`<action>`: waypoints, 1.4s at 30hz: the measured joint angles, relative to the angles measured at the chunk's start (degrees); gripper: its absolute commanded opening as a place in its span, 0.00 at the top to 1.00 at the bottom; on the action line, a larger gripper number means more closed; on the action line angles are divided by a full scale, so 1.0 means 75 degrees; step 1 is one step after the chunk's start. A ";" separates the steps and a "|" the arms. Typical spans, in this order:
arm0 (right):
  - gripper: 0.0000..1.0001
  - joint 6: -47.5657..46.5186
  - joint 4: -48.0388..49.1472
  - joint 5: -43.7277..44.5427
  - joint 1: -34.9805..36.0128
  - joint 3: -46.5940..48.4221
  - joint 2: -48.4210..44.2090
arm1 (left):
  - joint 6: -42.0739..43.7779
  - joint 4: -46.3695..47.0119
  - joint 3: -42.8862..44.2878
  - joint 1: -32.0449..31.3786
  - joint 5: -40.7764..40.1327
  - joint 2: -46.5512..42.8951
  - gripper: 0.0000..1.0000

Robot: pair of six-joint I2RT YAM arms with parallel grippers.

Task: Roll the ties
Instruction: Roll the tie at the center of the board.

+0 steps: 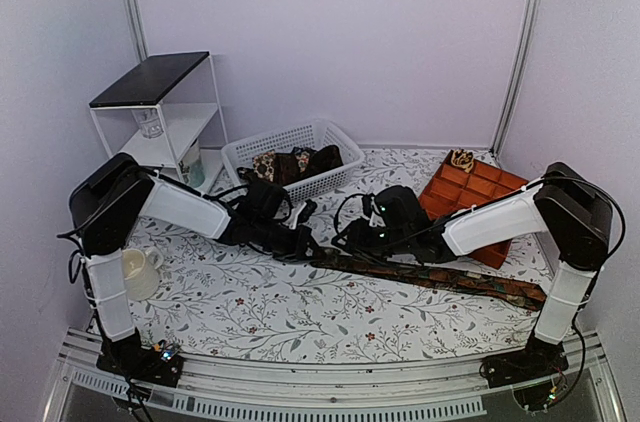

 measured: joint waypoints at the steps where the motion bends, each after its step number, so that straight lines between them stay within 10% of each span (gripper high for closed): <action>1: 0.64 0.0026 -0.0006 -0.0012 0.0000 0.0000 0.0000 | -0.0006 0.0026 0.0023 -0.0023 0.0006 0.0052 1.00; 42: 0.80 -0.0239 -0.0985 0.0181 0.0055 0.0627 0.0860 | -0.0012 -0.0201 0.0201 -0.0052 -0.0618 -0.0233 1.00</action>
